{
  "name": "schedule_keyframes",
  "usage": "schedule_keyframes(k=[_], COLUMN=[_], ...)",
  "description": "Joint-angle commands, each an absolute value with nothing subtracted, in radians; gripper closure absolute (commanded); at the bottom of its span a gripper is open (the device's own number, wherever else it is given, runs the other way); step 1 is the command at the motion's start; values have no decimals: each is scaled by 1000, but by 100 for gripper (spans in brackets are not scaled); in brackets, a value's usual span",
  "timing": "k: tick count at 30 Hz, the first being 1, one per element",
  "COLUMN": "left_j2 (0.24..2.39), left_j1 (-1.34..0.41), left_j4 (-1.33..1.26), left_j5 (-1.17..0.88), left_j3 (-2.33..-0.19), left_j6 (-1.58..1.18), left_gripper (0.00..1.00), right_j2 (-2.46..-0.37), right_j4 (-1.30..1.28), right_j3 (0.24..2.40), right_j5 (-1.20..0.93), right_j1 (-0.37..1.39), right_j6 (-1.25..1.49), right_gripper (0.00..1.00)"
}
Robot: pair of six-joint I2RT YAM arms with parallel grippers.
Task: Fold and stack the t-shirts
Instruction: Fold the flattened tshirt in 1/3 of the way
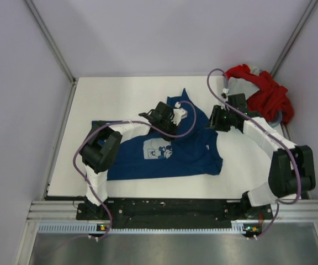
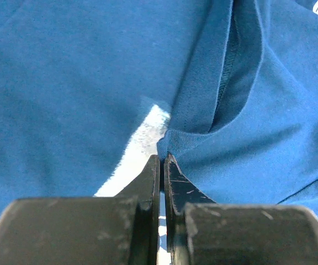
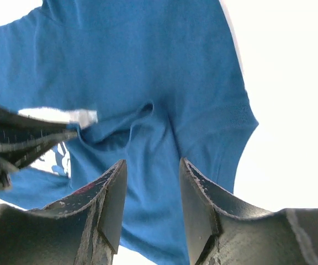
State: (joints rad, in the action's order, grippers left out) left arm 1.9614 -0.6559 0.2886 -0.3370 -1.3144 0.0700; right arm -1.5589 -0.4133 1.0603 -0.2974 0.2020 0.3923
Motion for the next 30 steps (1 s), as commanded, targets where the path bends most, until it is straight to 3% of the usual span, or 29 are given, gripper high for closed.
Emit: schedule_keyframes(k=[1,4,7,11,19,22,30], left_j2=[1948,1934,1936,1960,1959,1956,1790], left_j1=[-644,-638,-635,-627,-600,-597,-597], left_j4=[236,229,238,290,350,365,394], left_j5=[-288,-270,-235,-213,-61,-74,-233], left_j3=[-1301,-1296,-1299,-1328,-1385,-1400,-1376], left_j6=[-24,-57,-90,-136,-189,-176,38], left_gripper=[100,98,94,75,71,61,60], right_j2=[-1372,-1304,-1266,-1200,-1167,-1115,-1051], right_j4=[-474,-472,-505,-518,-515,-518,-684], right_j3=[922,783,730,649,552,542,693], right_j5=[-181,-161,-123,-66,-38,-5,17], right_j1=[247,293,325,325,322,310,305], right_j6=[405,462,491,550,641,666,598], right_gripper=[58,60,55,48,50,49,51])
